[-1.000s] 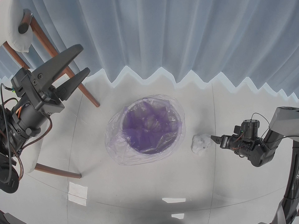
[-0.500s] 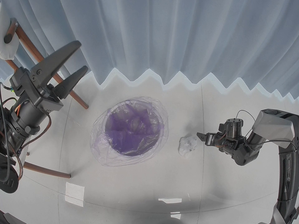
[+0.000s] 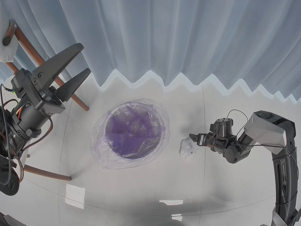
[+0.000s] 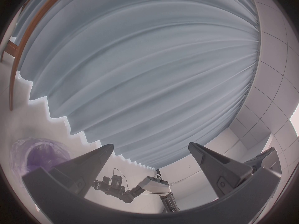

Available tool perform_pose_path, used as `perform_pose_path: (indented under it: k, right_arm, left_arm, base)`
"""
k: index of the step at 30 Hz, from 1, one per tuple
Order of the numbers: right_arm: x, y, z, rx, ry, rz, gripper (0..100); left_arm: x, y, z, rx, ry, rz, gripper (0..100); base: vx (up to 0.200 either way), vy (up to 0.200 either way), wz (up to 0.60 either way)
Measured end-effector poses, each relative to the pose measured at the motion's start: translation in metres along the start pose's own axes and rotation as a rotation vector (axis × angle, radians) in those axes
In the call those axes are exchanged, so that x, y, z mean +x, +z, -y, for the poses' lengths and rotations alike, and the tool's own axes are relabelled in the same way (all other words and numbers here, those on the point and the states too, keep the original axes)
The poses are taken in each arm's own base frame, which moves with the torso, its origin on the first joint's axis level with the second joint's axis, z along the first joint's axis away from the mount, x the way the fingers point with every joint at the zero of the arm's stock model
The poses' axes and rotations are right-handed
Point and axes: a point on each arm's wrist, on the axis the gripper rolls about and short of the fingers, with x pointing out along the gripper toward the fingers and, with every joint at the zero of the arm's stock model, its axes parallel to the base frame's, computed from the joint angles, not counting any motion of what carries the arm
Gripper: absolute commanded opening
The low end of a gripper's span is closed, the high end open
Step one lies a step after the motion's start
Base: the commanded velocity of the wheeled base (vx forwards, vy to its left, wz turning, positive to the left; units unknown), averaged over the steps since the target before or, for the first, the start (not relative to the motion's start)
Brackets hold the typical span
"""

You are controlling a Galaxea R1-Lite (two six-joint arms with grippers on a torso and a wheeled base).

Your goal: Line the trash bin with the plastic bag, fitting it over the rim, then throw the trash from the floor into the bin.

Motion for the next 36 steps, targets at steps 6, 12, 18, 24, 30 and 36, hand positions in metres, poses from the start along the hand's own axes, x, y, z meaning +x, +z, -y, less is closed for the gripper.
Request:
perform_pose_path:
  k: [6, 12, 18, 24, 30, 36]
  right_arm:
    - [0.014, 0.009, 0.000, 0.001, -0.033, -0.030, 100]
    - [0.035, 0.002, 0.002, 0.001, -0.053, -0.040, 100]
    - [0.054, -0.012, 0.005, 0.001, -0.070, -0.088, 100]
    - [0.067, -0.020, 0.007, 0.002, -0.080, -0.121, 100]
    - [0.072, -0.028, 0.009, 0.003, -0.097, -0.191, 0]
    - [0.075, -0.028, 0.009, 0.009, -0.108, -0.240, 0]
  left_arm:
    - [0.000, 0.000, 0.000, 0.001, 0.001, -0.001, 100]
    - [-0.001, 0.001, 0.000, 0.012, 0.002, 0.006, 100]
    - [-0.002, 0.001, 0.000, 0.017, 0.004, 0.010, 100]
    - [-0.002, 0.001, -0.001, 0.016, 0.007, 0.008, 100]
    - [-0.002, 0.002, -0.001, 0.018, 0.010, 0.011, 100]
    - [-0.002, 0.003, -0.002, 0.019, 0.012, 0.012, 100]
  base:
    - [0.000, 0.000, 0.00]
    - [0.000, 0.000, 0.00]
    - [0.000, 0.000, 0.00]
    - [0.000, 0.000, 0.00]
    - [0.000, 0.000, 0.00]
    - [0.000, 0.000, 0.00]
